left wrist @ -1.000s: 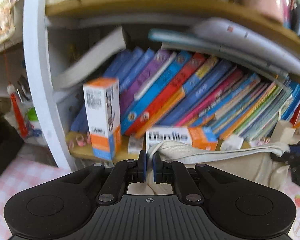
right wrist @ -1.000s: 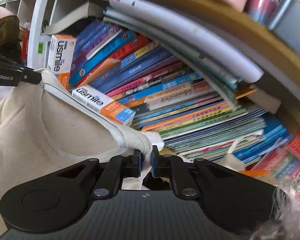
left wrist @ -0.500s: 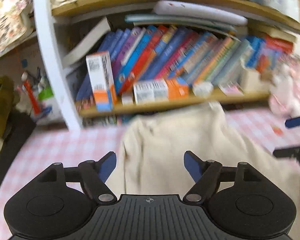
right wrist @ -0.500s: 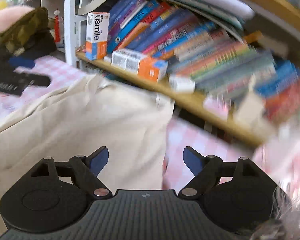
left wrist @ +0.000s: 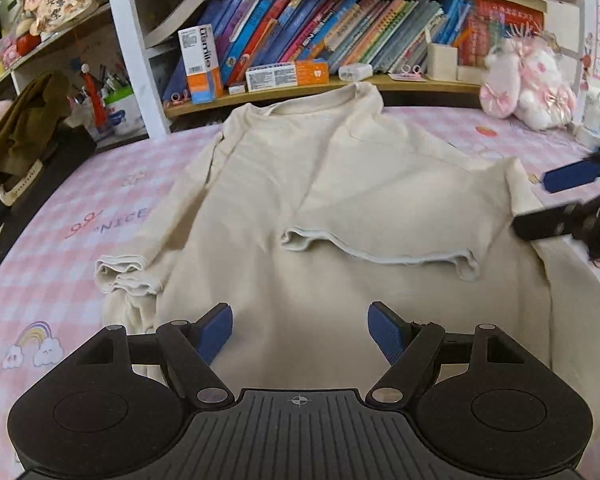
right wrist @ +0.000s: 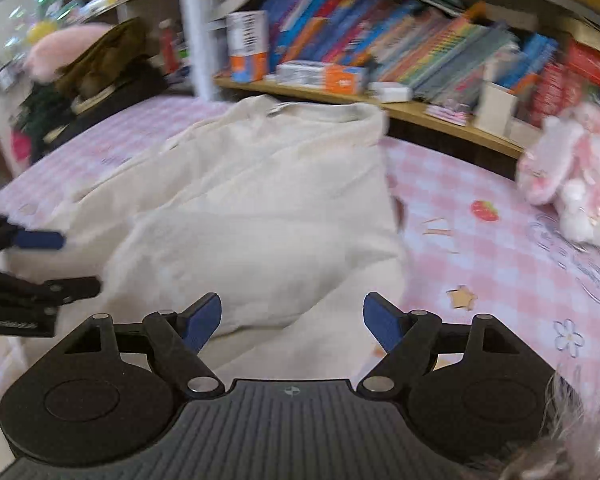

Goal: Fold clothes
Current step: 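Lay the T-shirt flat on the mat and open both grippers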

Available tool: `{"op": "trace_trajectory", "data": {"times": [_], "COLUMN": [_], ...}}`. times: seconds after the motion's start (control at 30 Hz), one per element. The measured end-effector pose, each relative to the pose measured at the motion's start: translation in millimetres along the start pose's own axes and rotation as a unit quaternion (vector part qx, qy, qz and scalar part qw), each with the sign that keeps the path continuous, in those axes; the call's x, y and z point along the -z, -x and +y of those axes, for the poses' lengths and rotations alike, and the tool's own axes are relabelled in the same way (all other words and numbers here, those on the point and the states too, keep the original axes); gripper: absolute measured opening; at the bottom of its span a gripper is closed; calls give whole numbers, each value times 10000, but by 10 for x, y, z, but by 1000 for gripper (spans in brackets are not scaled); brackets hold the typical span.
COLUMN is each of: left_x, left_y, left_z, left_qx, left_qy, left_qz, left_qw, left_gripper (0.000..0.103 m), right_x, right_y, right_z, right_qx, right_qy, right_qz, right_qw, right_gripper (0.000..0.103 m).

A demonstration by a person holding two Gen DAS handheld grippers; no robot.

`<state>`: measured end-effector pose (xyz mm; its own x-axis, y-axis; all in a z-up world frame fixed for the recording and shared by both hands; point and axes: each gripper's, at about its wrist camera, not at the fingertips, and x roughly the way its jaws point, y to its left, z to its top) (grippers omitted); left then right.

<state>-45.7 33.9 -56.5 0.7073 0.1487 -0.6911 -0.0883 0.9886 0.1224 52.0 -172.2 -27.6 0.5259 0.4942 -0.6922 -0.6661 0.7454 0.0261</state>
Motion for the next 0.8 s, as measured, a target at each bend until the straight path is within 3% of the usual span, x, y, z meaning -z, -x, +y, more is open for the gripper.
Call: {"op": "trace_trajectory", "data": {"times": [0.17,0.3,0.4,0.67,0.7,0.73,0.8], "left_x": [19,61,79,78,71,64,50], "left_y": [-17,-131,-178,-196,-205,-214,-231], "left_z": [92,159,222,357,373,389,420], "left_qx": [11,3,121,416,423,430,445], "left_qy": [242,222,234,131,114,97,62], "left_qz": [68,320,455,540,552,565,590], "left_qw": [9997,9992,9986,9976,9975,9974,9972], "left_gripper": [77,77,77,77,77,77,77], "right_x": [-37,-109,-163,-424,-451,-474,-519], "right_y": [-183,-423,-603,-959,-989,-1009,-1050], "right_z": [474,782,1013,1120,1112,1090,1048], "right_qx": [-124,-131,-136,-182,-188,-195,-210], "right_qy": [1138,1852,2380,2194,2103,1973,1712], "right_qz": [56,131,186,249,263,282,318], "right_qw": [9934,9825,9710,9752,9771,9797,9845], "right_gripper": [69,52,51,48,42,25,13]}}
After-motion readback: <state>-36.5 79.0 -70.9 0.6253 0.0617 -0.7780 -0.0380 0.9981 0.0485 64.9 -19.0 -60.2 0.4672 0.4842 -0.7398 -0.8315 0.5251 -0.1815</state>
